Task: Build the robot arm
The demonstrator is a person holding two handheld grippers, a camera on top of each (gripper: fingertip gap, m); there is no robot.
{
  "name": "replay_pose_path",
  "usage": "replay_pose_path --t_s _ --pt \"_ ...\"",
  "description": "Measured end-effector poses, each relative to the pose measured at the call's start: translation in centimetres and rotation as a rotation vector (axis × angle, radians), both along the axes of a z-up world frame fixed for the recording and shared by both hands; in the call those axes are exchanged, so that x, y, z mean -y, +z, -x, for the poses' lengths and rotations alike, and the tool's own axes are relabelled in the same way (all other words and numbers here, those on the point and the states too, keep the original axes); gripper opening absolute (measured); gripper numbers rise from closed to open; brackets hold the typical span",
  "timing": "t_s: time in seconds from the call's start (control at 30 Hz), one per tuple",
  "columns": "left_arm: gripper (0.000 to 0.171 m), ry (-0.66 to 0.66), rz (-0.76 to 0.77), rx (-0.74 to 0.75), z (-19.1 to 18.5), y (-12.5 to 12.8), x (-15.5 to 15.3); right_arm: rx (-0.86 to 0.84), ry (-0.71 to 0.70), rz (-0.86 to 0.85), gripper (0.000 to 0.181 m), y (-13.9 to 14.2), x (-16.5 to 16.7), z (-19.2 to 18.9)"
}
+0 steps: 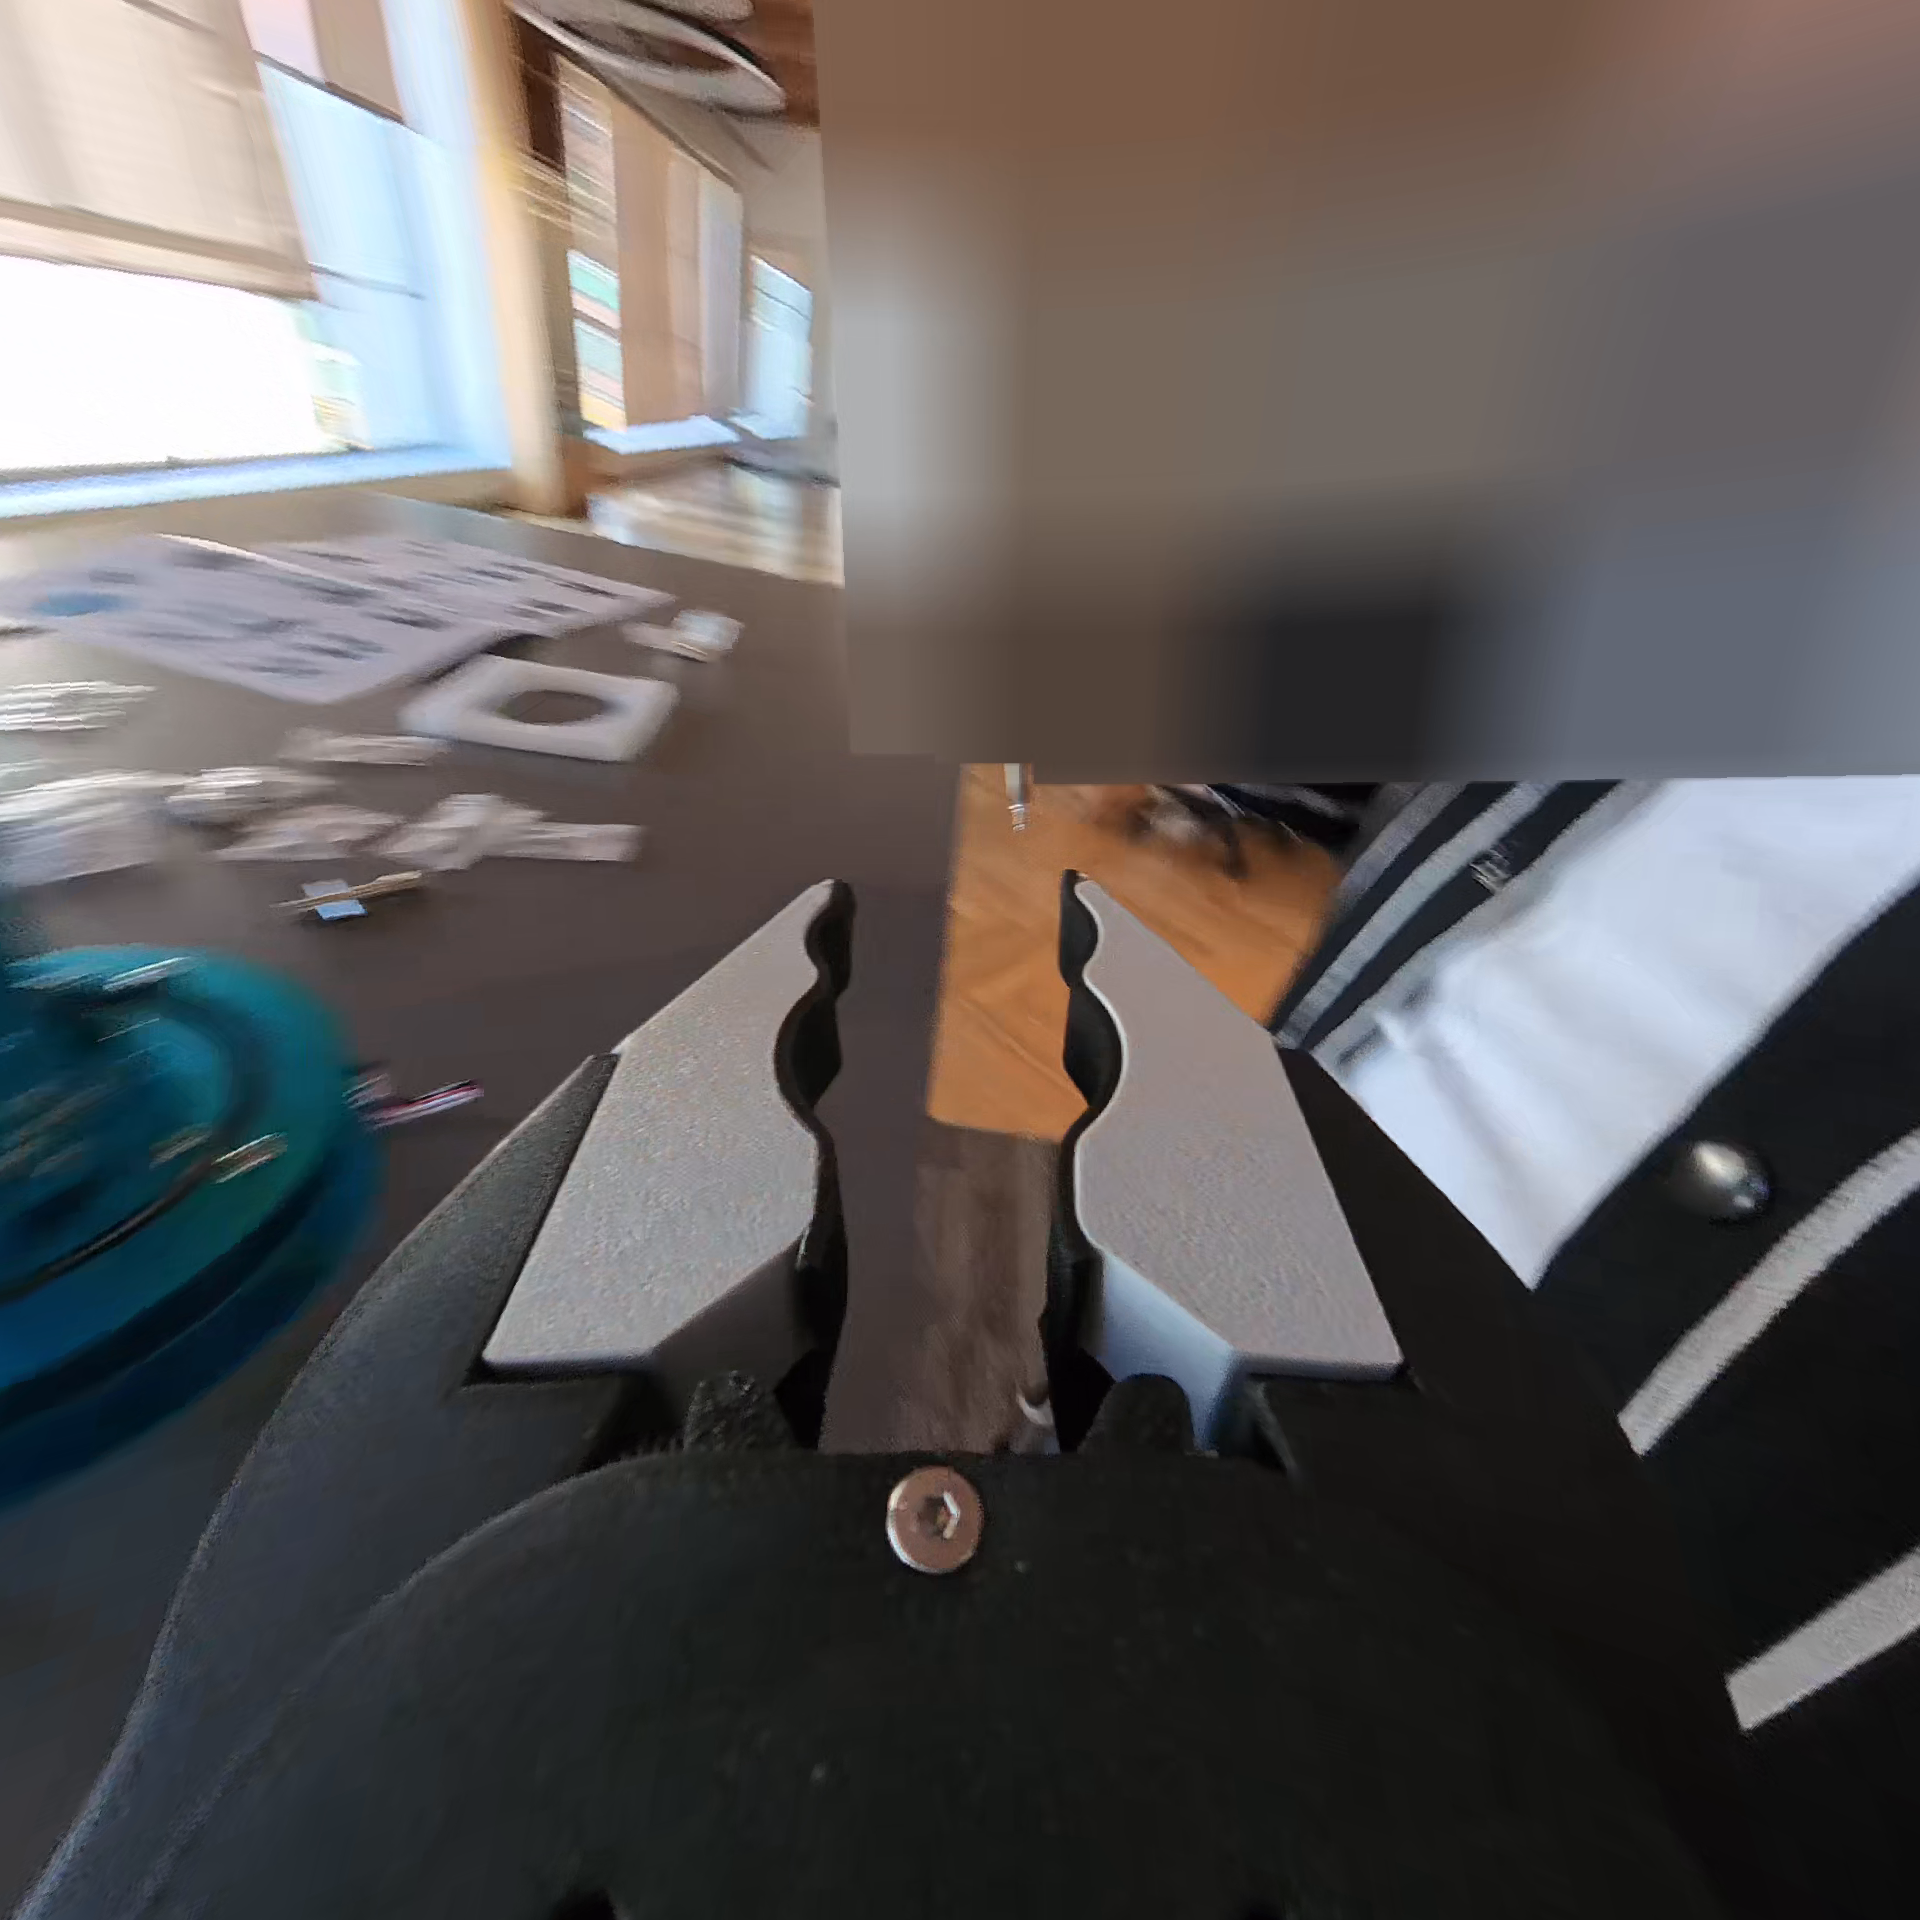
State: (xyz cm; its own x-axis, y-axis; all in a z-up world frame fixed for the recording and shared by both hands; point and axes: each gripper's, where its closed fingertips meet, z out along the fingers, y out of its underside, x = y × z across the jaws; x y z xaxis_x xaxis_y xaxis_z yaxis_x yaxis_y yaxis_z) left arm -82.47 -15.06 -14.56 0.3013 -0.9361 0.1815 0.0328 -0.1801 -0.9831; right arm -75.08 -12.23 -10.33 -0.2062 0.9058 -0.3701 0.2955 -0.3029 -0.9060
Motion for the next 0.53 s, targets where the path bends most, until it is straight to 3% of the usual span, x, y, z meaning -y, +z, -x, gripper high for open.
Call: replay_pose_path --t_s 0.13,0.27,0.37,0.53 --pt "0.052 0.260 0.004 0.117 4.6 2.0 -3.0 -0.040 -0.097 -0.129 0.017 0.5 -1.3 -0.1" --pt "0.058 0.447 -0.082 0.090 9.3 3.7 -5.3 -0.106 -0.231 -0.214 0.017 2.1 -2.4 0.5" --pt "0.057 0.422 -0.098 0.040 11.4 4.8 -7.1 -0.170 -0.377 -0.283 0.017 3.5 -2.5 1.3" --pt "0.045 0.214 -0.165 -0.013 13.0 6.7 -10.4 -0.264 -0.706 -0.440 0.017 4.4 -1.6 3.6"
